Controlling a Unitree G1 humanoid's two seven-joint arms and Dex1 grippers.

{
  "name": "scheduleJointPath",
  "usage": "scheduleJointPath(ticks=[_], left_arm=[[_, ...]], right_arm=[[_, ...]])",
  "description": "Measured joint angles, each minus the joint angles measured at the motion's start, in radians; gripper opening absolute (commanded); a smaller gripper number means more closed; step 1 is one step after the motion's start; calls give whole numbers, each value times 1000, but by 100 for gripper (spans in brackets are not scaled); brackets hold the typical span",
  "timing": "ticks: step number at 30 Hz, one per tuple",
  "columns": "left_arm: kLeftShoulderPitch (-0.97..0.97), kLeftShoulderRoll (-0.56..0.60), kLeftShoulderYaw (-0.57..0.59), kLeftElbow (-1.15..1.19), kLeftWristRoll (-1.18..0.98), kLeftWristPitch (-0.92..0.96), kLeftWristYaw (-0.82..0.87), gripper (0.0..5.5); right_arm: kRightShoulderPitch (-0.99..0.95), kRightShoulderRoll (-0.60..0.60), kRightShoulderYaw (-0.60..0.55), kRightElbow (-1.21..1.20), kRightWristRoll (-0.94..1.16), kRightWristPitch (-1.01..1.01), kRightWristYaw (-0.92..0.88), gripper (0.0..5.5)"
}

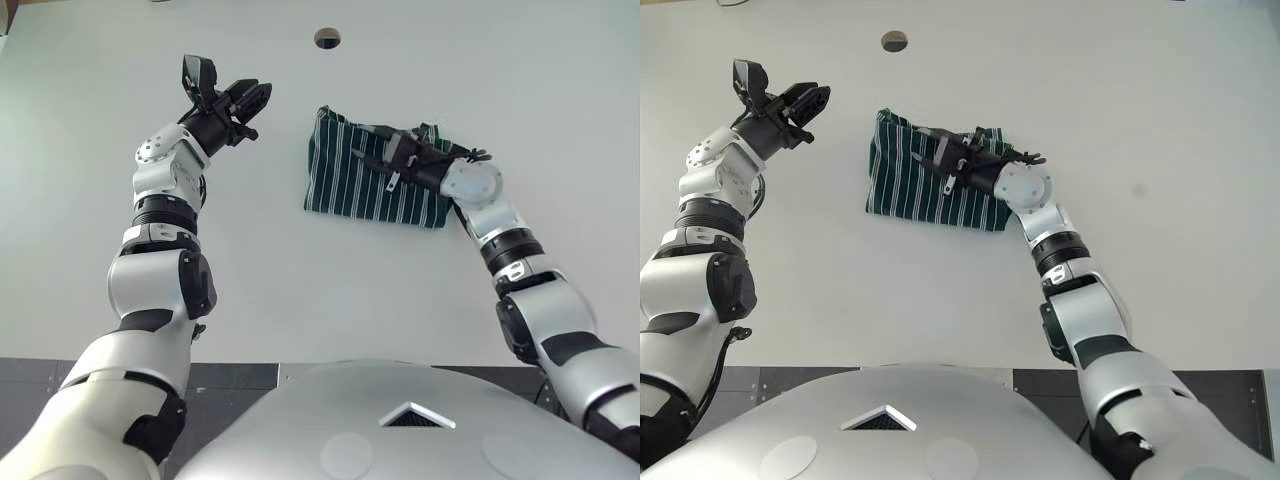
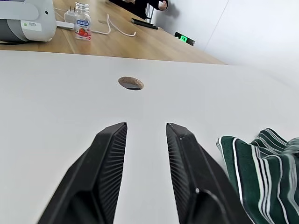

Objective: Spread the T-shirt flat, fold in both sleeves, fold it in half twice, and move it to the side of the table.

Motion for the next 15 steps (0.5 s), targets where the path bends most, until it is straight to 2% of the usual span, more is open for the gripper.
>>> scheduleJointPath(ticks=[2,5,9,11,15], left_arm=[[2,0,4,0,-1,0,0,155],[3,-1,13,0,-3,0,0,155],[5,-3,20,0,-7,0,0,155],[7,-5,26,0,-10,0,0,155],[28,-25,53,-25,-38,-29,0,155]], right_arm=[[-21,-1,15,53,-26,19,4,164],[-70,-38,103,73,-129,-14,-28,164],[-152,-120,182,148,-247,9,-192,164],[-182,-218,167,211,-256,72,-268,164],[-171,-518,106,336,-271,235,-355,164]])
